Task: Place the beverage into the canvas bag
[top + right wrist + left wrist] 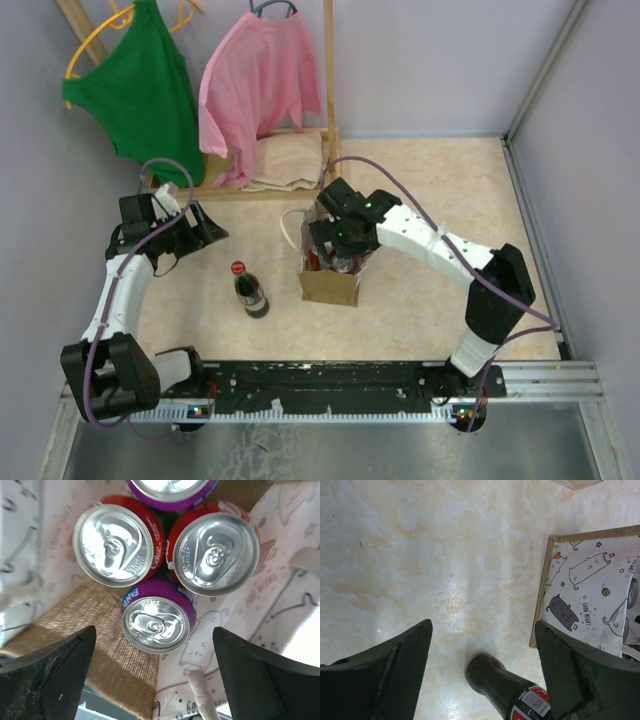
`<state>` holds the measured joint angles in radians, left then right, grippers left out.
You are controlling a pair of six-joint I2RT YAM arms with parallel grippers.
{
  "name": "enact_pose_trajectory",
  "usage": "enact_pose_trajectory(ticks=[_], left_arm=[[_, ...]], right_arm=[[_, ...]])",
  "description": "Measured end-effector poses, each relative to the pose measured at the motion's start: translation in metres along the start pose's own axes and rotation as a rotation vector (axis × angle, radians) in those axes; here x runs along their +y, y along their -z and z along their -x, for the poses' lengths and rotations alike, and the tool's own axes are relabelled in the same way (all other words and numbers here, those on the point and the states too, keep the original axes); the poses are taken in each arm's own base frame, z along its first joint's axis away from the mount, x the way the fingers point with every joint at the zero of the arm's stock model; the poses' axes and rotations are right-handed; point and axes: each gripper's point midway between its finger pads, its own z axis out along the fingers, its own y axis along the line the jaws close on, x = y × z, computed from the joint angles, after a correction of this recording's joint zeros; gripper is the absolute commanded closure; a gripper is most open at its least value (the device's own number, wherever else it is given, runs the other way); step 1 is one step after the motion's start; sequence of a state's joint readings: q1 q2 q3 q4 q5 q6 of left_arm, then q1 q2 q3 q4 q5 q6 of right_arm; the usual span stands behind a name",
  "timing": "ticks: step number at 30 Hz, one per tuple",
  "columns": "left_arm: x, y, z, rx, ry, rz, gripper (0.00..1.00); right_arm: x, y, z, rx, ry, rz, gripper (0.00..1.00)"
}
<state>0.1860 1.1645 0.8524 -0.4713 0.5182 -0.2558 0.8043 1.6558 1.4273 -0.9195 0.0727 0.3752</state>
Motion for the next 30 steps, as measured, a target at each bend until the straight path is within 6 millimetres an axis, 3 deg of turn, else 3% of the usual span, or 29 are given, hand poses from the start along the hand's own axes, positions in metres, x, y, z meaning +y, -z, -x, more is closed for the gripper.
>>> enact_pose_trajectory(ticks=[4,7,11,15,17,19,26,30], left_arm=[[-0.005,0.004,0.006,-0.006,-0.063,-0.017,0.12],[-0.022,0.016,0.033,-0.057,-0.19,-0.061,0.12],[-0.068,0.051,0.08,-0.136,-0.465,-0.183,0.13],[-0.104,0.08,0.105,-0.135,-0.713,-0.293,0.15],[-0.11,0.085,0.1,-0.093,-0.798,-0.323,0.15],[-0.114,0.086,0.084,-0.027,-0.868,-0.349,0.15],[-0.139,0.085,-0.003,0.24,-1.102,-0.466,0.14],[-0.135,0.09,-0.023,0.307,-1.151,-0.462,0.14]], right_arm=[[0.009,0.023,0.027,-0.075,-0.001,0.019,0.01],[0.019,0.052,0.063,-0.196,-0.011,0.051,0.01],[0.027,0.102,0.112,-0.384,-0.036,0.09,0.01],[0.023,0.141,0.14,-0.497,-0.063,0.089,0.01],[0.017,0.148,0.148,-0.52,-0.073,0.072,0.01],[0.009,0.143,0.148,-0.505,-0.083,0.042,0.01],[-0.015,0.1,0.117,-0.359,-0.089,-0.047,0.01],[-0.026,0.086,0.1,-0.301,-0.098,-0.077,0.01]])
